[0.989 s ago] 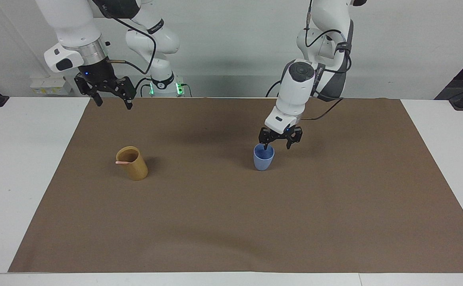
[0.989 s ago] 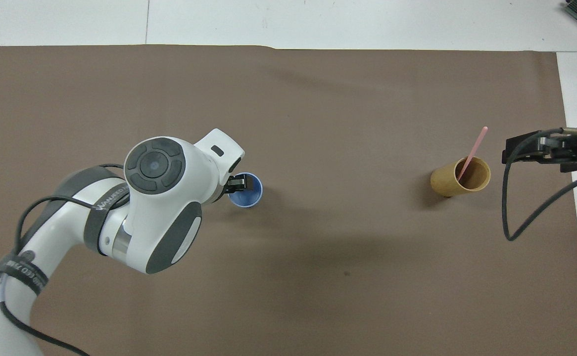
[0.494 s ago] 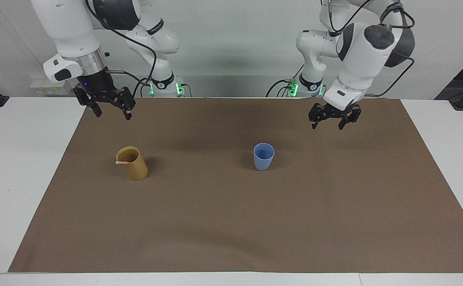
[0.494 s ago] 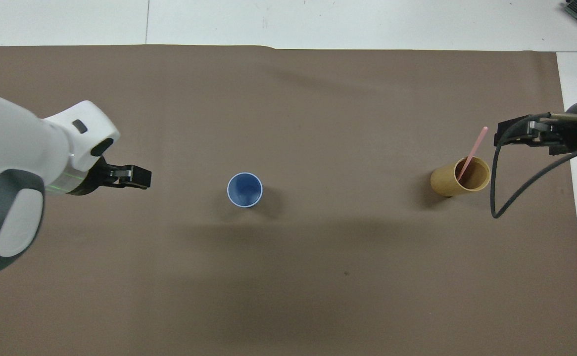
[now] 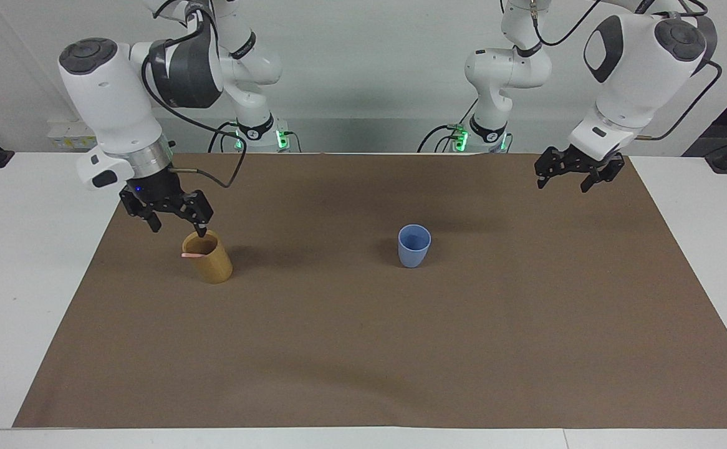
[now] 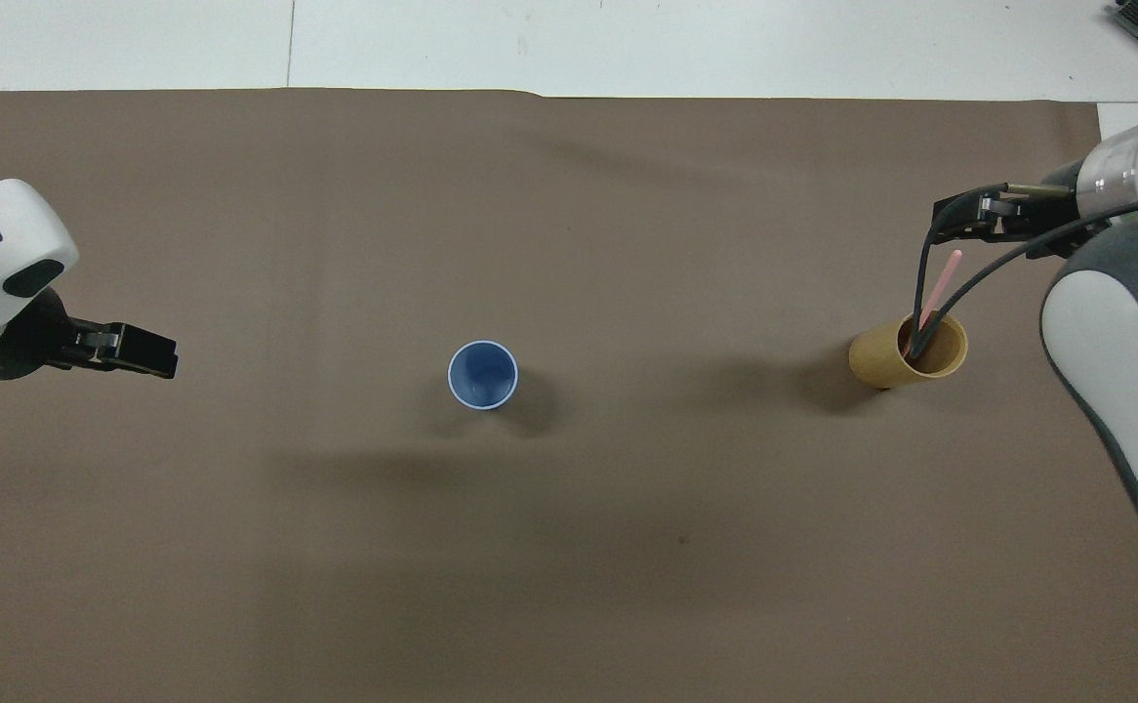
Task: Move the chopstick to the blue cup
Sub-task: 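Withdraw the left gripper while the right gripper grasps the pink straw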
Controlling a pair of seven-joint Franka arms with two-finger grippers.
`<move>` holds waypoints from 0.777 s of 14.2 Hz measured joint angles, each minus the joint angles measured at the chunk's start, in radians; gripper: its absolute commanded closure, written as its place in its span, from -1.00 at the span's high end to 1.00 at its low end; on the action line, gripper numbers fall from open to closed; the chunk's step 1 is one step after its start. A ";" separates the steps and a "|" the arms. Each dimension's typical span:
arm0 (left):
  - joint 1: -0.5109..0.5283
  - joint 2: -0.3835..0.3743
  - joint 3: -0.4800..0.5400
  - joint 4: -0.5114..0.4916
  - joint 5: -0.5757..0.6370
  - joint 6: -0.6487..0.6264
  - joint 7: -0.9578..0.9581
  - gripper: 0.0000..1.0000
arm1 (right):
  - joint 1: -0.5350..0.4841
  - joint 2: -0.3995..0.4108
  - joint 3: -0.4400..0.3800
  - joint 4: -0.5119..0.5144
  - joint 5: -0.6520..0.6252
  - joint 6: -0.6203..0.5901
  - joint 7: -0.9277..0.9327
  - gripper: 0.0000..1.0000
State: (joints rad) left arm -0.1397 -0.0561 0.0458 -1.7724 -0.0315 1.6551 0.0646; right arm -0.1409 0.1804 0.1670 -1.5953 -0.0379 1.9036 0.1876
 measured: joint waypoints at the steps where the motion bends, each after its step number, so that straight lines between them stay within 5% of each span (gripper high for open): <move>1: 0.002 0.000 0.000 0.010 0.000 -0.013 0.003 1.00 | 0.000 0.015 0.000 0.000 -0.005 0.007 0.000 0.70; 5: 0.002 -0.004 -0.010 0.063 0.000 -0.067 0.007 1.00 | -0.004 0.047 -0.001 0.000 -0.046 0.011 -0.001 0.26; 11: 0.001 -0.014 -0.029 0.067 0.000 -0.083 0.079 1.00 | -0.006 0.079 0.000 0.000 -0.048 0.062 -0.002 0.19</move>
State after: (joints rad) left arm -0.1389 -0.0702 0.0172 -1.7053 -0.0316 1.5720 0.1436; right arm -0.1468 0.2591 0.1666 -1.5954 -0.0863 1.9659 0.1856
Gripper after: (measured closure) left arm 0.000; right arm 0.401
